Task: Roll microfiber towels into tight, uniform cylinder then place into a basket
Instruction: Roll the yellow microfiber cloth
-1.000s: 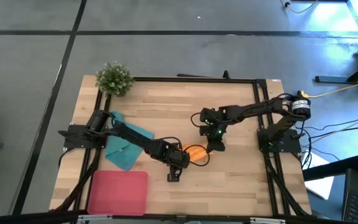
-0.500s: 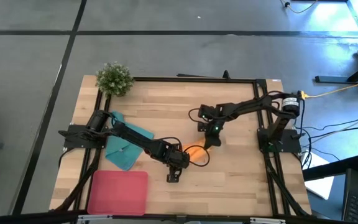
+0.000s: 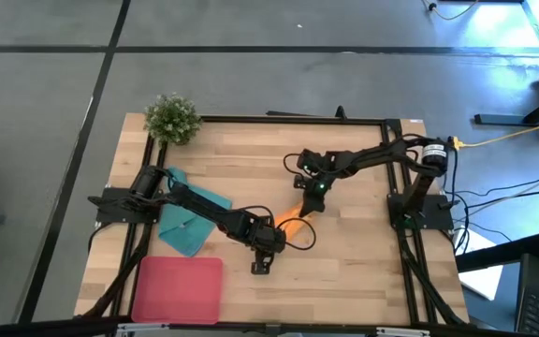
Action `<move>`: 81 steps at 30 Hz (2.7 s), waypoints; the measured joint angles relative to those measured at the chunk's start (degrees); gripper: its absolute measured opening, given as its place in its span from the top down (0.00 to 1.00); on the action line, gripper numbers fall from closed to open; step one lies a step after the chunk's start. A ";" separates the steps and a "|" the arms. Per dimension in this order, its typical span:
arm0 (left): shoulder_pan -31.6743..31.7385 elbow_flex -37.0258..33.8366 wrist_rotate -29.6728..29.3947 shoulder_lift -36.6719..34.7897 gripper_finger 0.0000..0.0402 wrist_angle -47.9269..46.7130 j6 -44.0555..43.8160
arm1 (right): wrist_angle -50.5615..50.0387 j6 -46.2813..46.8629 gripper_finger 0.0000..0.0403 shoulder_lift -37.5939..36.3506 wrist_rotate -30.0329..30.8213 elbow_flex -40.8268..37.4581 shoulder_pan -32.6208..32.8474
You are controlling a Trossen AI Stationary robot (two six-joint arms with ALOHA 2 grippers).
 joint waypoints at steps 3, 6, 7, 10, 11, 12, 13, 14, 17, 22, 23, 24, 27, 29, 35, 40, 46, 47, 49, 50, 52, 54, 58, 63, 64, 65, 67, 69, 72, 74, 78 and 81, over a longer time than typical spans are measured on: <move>0.01 0.00 0.03 0.00 1.00 0.00 0.00 | 0.79 0.82 0.98 0.46 1.73 0.00 -0.02; 0.01 0.00 0.06 0.00 1.00 0.06 0.00 | 1.15 1.79 0.98 0.91 4.41 0.02 -0.02; -0.01 0.00 0.08 0.00 1.00 0.05 0.00 | 1.17 1.81 0.98 0.92 4.99 0.02 -0.04; 0.01 0.00 0.07 0.00 1.00 0.14 0.00 | 2.52 1.84 0.98 0.89 7.00 0.04 -0.07; 0.01 0.00 0.06 0.00 1.00 0.17 0.00 | 3.05 1.88 0.98 0.89 7.51 0.04 -0.07; 0.01 0.00 0.03 0.00 1.00 0.17 0.00 | 3.57 1.86 0.98 0.89 7.97 0.04 -0.07; 0.01 0.00 0.03 0.00 1.00 0.19 0.00 | 3.84 1.88 0.98 0.94 8.53 0.04 -0.07; 0.01 0.00 0.03 0.01 1.00 0.22 0.00 | 4.24 1.99 0.98 1.22 9.13 0.04 -0.07; 0.01 0.00 -0.03 0.02 1.00 0.22 0.00 | 5.01 2.05 0.98 2.58 10.20 0.10 -0.07; 0.01 0.00 -0.08 0.02 1.00 0.33 0.00 | 6.81 2.26 0.98 5.16 8.88 0.31 -0.22; 0.01 0.00 -0.08 0.02 1.00 0.33 0.00 | 7.01 2.25 0.98 5.33 8.90 0.33 -0.20; 0.01 -0.02 -0.08 -0.06 1.00 0.33 -0.02 | 7.01 2.19 0.98 5.44 8.90 0.33 -0.20; 0.03 0.24 -0.07 -0.87 1.00 -0.33 -0.07 | 6.95 2.08 0.98 5.50 8.90 0.31 -0.20; 0.05 0.72 -0.08 -1.95 1.00 -1.08 -0.11 | 6.99 2.01 0.98 5.56 8.90 0.26 -0.20; 1.01 4.64 0.32 -3.68 1.00 -7.50 -3.02 | 7.29 0.59 0.98 5.72 9.05 0.24 -0.15; 2.68 6.54 2.33 -3.75 1.00 -10.93 -6.53 | 7.54 0.22 0.98 5.77 9.79 0.22 -0.15; 4.26 6.58 3.63 -3.80 1.00 -10.85 -12.91 | 7.49 -0.88 0.98 5.77 11.11 0.17 -0.11; 4.39 6.58 3.61 -3.80 1.00 -11.13 -13.80 | 7.48 -1.00 0.98 5.77 11.19 0.15 -0.11; 4.51 6.60 3.33 -3.82 1.00 -11.75 -15.14 | 7.40 -1.05 0.98 5.77 11.28 0.15 -0.11; 4.51 6.63 3.13 -3.83 1.00 -12.02 -16.15 | 7.35 -1.10 0.98 5.77 11.28 0.15 -0.11; 4.51 6.69 2.29 -3.87 1.00 -12.90 -17.42 | 7.17 -1.29 0.98 5.77 11.34 0.15 -0.11; 4.51 6.69 0.70 -3.89 1.00 -14.27 -18.75 | 7.06 -1.33 0.98 5.77 11.43 0.15 -0.12; 4.06 6.69 -2.30 -4.27 1.00 -16.28 -21.00 | 6.97 -1.33 0.98 5.77 11.80 0.15 -0.17; 3.14 6.75 -5.49 -6.68 1.00 -16.26 -21.29 | 6.84 -1.36 0.98 5.77 11.95 0.15 -0.17; 2.94 6.80 -6.36 -7.24 1.00 -16.41 -21.36 | 6.81 -1.36 0.98 5.77 11.96 0.15 -0.16; 2.78 6.80 -7.52 -7.82 1.00 -17.52 -21.98 | 6.81 -1.36 0.98 5.77 11.99 0.15 -0.15; 2.77 6.80 -9.26 -8.43 1.00 -19.99 -24.67 | 6.75 -1.36 0.98 5.77 12.02 0.15 -0.15; 2.92 6.80 -10.19 -8.50 1.00 -22.89 -26.93 | 6.75 -1.33 0.98 5.77 12.06 0.15 -0.15; 3.61 6.79 -10.21 -8.52 1.00 -24.46 -27.74 | 6.73 -1.31 0.98 5.77 12.18 0.15 -0.15; 4.05 6.62 -9.96 -8.52 1.00 -24.37 -28.34 | 6.71 -1.31 0.98 5.77 12.20 0.15 -0.13; 5.48 6.16 -9.66 -8.52 1.00 -24.63 -28.74 | 6.71 -1.29 0.98 5.77 12.29 0.15 0.16; 6.94 5.35 -9.29 -8.52 1.00 -24.76 -28.76 | 6.71 -1.29 0.98 5.77 12.32 0.15 0.39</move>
